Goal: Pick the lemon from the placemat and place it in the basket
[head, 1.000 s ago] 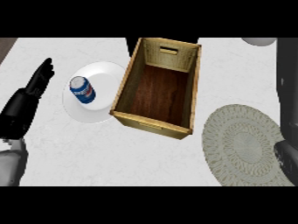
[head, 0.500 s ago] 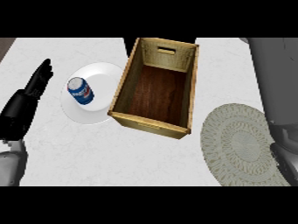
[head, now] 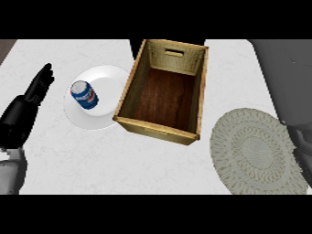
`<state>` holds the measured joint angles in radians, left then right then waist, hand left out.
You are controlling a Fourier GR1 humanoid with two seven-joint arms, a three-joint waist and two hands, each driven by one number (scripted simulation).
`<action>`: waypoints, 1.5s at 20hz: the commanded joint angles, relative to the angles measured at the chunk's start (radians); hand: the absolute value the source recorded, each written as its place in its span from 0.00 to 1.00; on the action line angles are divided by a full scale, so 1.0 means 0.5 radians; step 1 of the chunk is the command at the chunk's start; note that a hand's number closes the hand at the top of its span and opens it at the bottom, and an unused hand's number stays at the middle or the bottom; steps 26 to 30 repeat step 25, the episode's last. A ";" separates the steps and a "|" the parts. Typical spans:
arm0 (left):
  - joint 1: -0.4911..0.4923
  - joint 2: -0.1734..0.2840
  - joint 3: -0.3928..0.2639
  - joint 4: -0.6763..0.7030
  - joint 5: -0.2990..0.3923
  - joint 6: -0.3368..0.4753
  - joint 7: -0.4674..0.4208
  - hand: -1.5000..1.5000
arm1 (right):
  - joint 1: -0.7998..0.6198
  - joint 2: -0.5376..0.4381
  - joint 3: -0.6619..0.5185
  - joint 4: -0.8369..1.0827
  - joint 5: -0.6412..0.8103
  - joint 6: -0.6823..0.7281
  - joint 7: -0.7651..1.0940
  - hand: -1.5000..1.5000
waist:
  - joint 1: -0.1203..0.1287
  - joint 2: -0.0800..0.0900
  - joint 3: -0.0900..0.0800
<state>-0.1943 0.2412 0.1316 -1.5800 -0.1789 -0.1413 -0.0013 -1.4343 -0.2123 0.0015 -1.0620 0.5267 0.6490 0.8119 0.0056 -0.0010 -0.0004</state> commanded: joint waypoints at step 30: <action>-0.019 -0.011 0.020 -0.032 0.027 -0.024 0.044 0.50 | 0.297 -0.353 -0.909 -0.163 -0.111 -1.115 -0.125 0.00 | -0.011 0.002 0.002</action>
